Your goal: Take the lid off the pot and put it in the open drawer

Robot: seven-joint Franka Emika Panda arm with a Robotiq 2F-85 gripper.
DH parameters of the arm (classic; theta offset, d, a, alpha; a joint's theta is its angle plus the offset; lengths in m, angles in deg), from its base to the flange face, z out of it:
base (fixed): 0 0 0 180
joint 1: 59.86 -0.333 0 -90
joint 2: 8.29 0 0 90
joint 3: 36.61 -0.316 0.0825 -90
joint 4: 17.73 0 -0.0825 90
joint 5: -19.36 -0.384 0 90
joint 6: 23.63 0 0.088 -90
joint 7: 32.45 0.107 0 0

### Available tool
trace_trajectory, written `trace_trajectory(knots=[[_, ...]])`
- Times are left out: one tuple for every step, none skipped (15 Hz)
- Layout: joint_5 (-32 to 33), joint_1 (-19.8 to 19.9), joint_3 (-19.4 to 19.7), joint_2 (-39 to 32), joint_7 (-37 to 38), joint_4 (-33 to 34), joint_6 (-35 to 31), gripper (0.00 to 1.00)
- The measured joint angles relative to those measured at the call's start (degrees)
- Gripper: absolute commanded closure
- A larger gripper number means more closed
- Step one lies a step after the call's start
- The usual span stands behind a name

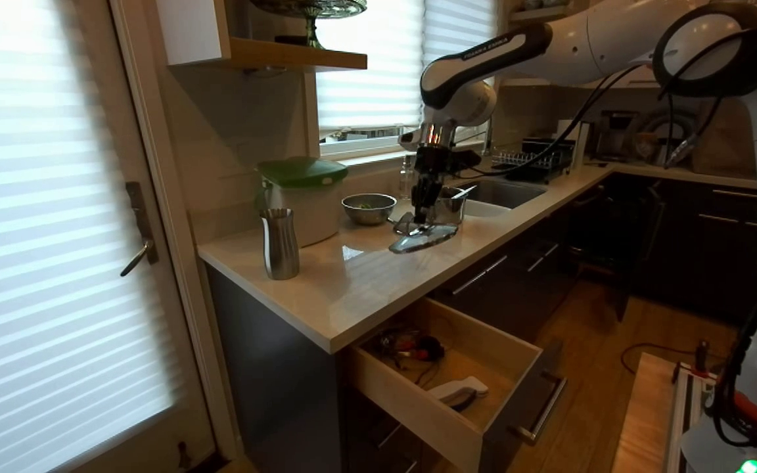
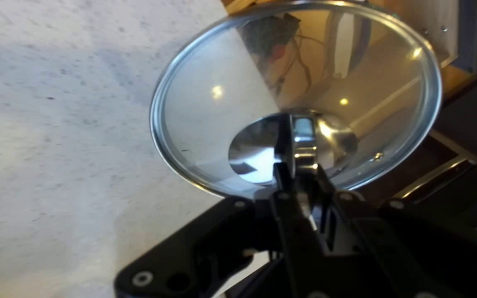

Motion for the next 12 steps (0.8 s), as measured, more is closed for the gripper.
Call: trace_trajectory(knots=[[0.9,-1.4,-0.3,0.4,-1.0,-1.7,0.5,0.96],[1.6,-2.7,-0.6,1.1,-2.1,-3.4,0.9,0.96],[2.3,-3.7,-0.7,2.0,-3.4,-5.1,1.3,0.96],[2.5,-4.4,-0.8,3.2,-4.9,-6.7,1.5,0.96],[2.5,-4.8,-0.8,4.7,-6.7,-8.3,1.6,0.96],[2.5,-4.9,-0.8,6.4,-9.0,-9.9,2.1,0.96],[2.4,-4.9,-0.6,8.3,-11.3,-11.3,3.0,0.96],[2.4,-4.9,-0.3,10.3,-13.7,-12.7,4.9,0.96],[2.4,-4.9,0.1,12.1,-15.4,-13.9,7.2,0.96],[2.4,-4.9,0.6,13.7,-16.5,-15.1,9.4,0.96],[2.5,-4.9,1.0,15.0,-17.1,-16.5,11.2,0.96],[2.5,-5.0,1.4,16.1,-17.7,-18.0,11.9,0.96]])
